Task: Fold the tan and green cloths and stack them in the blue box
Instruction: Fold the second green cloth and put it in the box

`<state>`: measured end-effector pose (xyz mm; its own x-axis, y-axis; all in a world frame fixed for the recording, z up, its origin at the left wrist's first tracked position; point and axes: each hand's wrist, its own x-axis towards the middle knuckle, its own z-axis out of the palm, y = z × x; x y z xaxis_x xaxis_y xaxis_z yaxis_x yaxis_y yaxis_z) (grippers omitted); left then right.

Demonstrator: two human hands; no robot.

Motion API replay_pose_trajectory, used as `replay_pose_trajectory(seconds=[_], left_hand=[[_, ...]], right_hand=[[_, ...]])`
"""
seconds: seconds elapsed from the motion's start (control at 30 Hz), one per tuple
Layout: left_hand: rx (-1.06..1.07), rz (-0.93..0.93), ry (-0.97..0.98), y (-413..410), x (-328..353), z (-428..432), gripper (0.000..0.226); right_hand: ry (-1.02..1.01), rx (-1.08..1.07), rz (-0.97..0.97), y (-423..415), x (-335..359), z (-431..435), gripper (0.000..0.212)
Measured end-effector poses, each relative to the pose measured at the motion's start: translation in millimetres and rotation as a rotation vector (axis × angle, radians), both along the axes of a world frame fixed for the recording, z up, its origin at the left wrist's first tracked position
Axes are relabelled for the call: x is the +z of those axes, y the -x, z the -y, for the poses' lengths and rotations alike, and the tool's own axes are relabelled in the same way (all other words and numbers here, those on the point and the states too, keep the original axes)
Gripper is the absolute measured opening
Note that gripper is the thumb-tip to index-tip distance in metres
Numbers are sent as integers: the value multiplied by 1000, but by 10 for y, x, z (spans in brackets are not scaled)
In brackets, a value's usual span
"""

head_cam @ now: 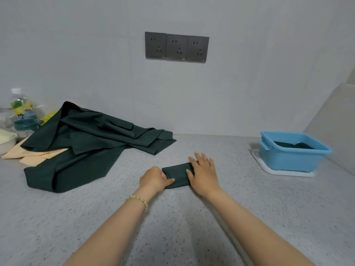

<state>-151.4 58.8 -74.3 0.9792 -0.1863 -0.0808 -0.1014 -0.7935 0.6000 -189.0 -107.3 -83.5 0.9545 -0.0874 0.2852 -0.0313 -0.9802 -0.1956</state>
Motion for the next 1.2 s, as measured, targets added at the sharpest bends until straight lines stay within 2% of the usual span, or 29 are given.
replay_pose_trajectory(seconds=[0.1,0.17,0.27,0.33,0.37,0.47,0.6,0.83,1.07,1.2], left_hand=[[-37,-45,-20,-28,56,-9,35],[-27,-40,-135,-22,100,11,37],[59,230,-430,-2,96,111,57],[-23,441,-411,2,26,213,56],[-118,468,-386,8,-12,254,52],[-295,336,-418,-15,-184,298,50],[-297,270,-376,-62,-371,268,51],[-295,274,-362,-121,-434,258,51],[-310,235,-364,-131,-449,257,52],[-319,205,-382,-97,-381,256,52]], right_hand=[[54,117,-116,-136,-25,-79,50],[36,142,-232,-183,-90,-76,50],[-46,131,-282,-228,-174,-41,51],[-60,130,-281,-264,-175,-24,50],[-60,134,-284,-277,-167,-17,50],[-39,150,-263,-288,-179,11,48],[1,174,-213,-274,-253,40,48],[32,179,-255,-249,-302,181,56],[22,69,-286,-110,-272,560,53],[-52,-28,-395,8,-172,752,53]])
